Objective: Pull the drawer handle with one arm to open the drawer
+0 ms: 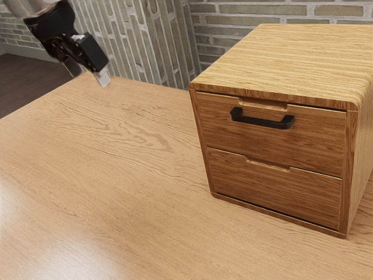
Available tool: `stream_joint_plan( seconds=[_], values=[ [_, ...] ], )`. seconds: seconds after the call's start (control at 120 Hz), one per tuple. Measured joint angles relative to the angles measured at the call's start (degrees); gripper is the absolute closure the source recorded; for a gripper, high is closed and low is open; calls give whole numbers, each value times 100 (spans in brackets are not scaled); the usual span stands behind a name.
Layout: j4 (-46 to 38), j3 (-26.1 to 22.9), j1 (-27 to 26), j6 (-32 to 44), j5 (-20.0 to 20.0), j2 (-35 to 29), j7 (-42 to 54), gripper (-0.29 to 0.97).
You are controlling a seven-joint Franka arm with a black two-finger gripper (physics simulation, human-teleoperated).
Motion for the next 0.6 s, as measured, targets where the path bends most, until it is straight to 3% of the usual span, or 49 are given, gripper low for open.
stream_joint_plan(
  seconds=[0.325,0.492,0.542,0.6],
  values=[
    [-96,33,22,-533,166,8,124,0],
    [-57,-144,-71,-838,575,368,283,0],
    [-47,-146,-144,-755,495,381,543,0],
    [-92,-277,-41,-461,91,382,1184,0]
  ],
)
